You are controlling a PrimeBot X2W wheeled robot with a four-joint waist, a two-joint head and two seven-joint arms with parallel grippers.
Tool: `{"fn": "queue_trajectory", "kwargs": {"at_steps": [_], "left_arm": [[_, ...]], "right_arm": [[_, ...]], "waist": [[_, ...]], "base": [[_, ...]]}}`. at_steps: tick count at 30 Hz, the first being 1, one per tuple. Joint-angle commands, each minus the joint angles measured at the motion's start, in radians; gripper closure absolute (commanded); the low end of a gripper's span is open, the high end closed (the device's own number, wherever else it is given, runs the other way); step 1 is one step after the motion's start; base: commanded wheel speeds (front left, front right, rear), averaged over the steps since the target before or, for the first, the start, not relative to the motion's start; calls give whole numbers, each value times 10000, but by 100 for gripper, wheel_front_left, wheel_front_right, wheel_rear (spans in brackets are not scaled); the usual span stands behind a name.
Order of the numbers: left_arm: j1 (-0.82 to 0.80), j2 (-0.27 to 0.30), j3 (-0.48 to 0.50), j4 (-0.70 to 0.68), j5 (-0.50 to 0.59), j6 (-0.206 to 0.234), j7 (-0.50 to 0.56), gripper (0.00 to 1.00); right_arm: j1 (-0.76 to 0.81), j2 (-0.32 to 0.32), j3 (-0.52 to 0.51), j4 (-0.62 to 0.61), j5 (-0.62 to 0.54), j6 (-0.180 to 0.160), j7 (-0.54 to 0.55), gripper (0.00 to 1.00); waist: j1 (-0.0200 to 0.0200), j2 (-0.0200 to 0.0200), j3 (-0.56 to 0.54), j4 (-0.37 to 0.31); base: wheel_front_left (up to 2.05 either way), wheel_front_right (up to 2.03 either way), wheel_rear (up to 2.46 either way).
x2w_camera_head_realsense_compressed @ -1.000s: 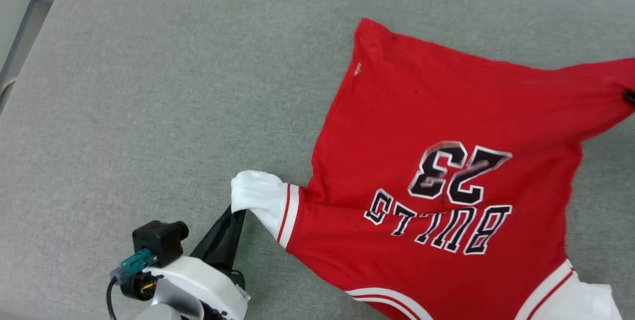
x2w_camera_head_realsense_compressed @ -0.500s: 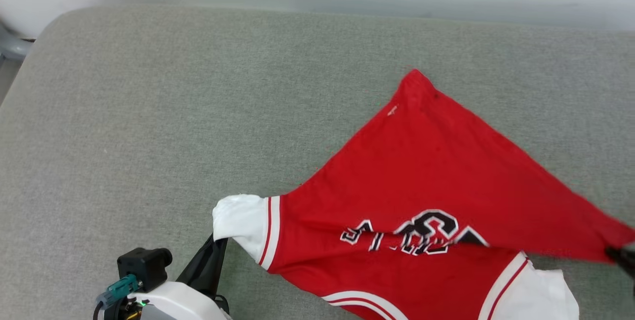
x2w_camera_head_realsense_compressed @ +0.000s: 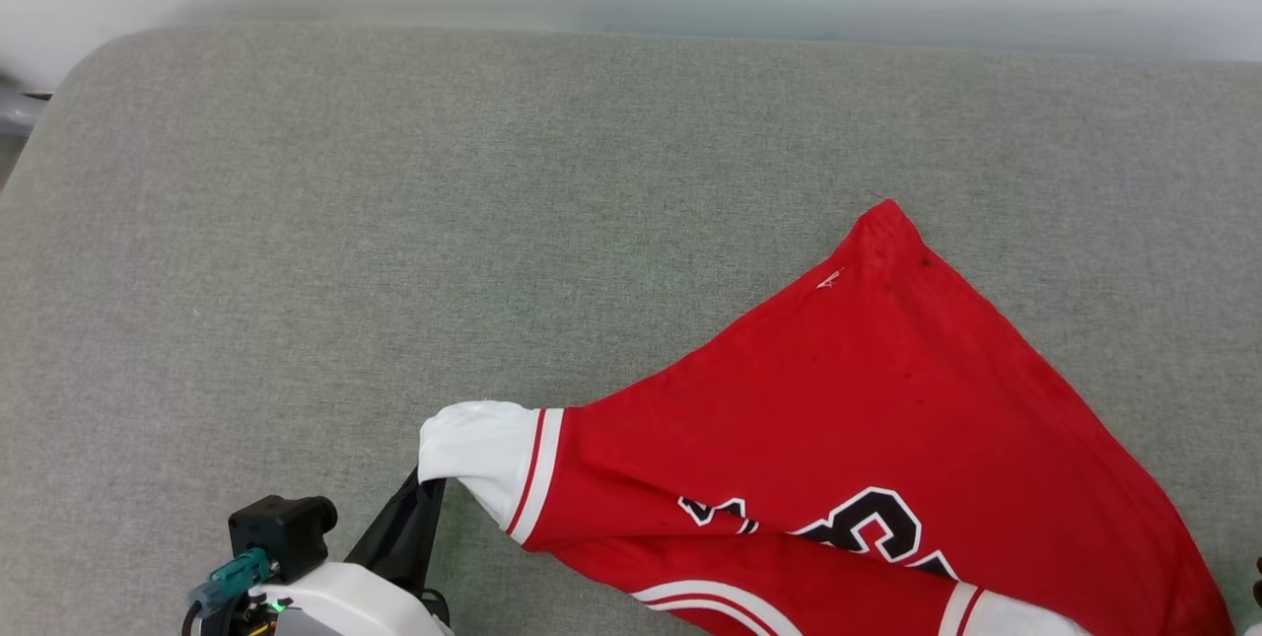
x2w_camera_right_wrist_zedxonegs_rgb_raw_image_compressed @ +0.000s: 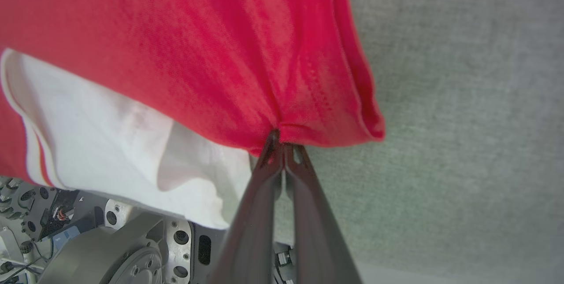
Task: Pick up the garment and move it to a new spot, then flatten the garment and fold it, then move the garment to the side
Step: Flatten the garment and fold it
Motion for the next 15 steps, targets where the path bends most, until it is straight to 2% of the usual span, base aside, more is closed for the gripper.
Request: {"fn": "queue_trajectory", "kwargs": {"at_steps": [1, 2, 9, 15], "left_arm": [[24, 1, 40, 11, -33, 7, -36, 100], [52, 7, 52, 15, -39, 18, -37, 100], [160, 53, 103, -72, -9, 68, -43, 100], [7, 70, 84, -238, 111, 122, -26, 100]], "right_arm": [[422, 364, 304, 360, 32, -5, 55, 82], [304, 356, 181, 322, 1, -5, -149, 0], [-902, 34, -975, -868, -191, -6, -1464, 0], [-2699, -577, -1130, -2210, -314, -6, -1326, 0]], "waist": [[1, -1, -33, -26], [1, -1, -59, -44], [1, -1, -194, -140], [1, -1, -31, -80]], "base": [[0, 0, 0], [0, 0, 0], [0, 0, 0], [0, 0, 0]]}}
